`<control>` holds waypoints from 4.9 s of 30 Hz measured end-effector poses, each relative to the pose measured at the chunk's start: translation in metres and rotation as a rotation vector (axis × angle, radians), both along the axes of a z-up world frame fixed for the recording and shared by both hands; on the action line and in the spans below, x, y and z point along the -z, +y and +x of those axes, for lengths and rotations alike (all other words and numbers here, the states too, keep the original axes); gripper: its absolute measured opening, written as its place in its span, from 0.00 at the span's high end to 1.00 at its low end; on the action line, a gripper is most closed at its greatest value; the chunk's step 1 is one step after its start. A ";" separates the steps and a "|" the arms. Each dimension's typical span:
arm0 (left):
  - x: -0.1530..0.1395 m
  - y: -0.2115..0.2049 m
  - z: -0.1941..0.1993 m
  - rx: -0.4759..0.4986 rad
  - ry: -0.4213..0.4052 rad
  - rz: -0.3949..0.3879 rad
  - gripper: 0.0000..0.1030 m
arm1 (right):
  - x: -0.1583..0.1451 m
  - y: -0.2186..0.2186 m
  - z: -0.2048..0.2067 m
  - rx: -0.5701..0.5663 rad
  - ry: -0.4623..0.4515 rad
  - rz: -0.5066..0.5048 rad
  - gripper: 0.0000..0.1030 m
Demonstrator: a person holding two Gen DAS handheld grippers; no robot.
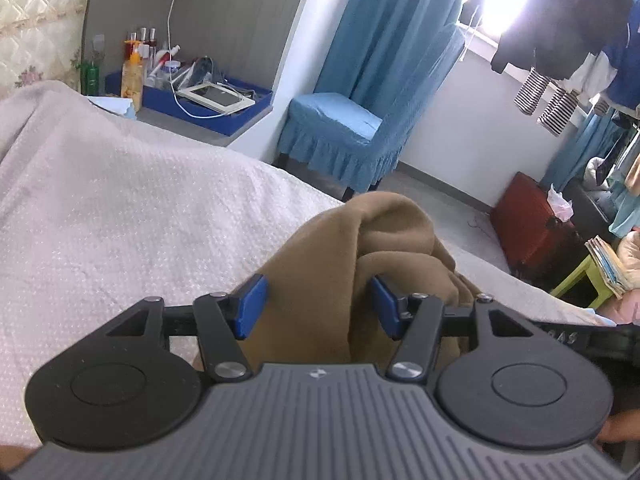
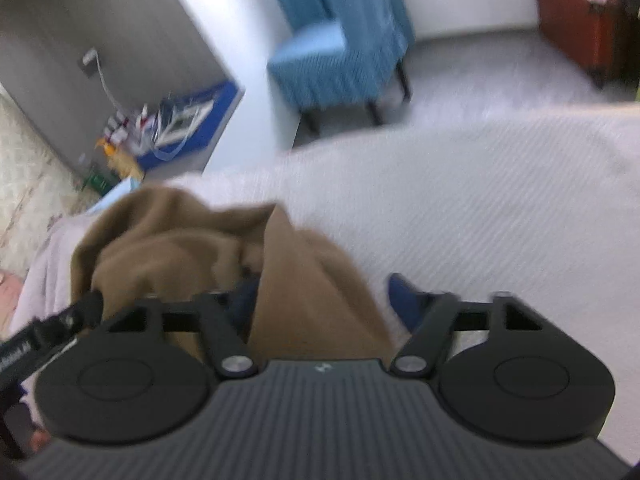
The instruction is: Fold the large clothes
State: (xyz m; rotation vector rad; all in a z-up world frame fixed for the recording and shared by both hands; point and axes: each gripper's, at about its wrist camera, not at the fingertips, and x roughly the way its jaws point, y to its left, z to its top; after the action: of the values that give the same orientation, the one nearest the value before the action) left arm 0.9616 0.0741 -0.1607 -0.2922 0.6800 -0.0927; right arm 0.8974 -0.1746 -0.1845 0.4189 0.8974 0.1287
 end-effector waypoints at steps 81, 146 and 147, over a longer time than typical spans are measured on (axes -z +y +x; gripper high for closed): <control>-0.004 0.146 -0.618 -0.345 -0.055 -0.212 0.67 | -0.038 0.072 -0.546 -0.513 -0.221 -0.172 0.25; 0.042 0.067 -0.545 -0.026 -0.072 -0.110 0.69 | -0.043 0.095 -0.492 -0.490 -0.302 -0.089 0.60; 0.041 0.067 -0.546 -0.027 -0.076 -0.118 0.69 | -0.047 0.094 -0.488 -0.488 -0.314 -0.102 0.60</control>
State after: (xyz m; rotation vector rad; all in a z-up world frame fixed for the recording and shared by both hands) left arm 0.4152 0.1416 -0.2019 -0.4090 0.5962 -0.1174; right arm 0.4090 -0.0811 -0.1377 0.0724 0.6772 0.5781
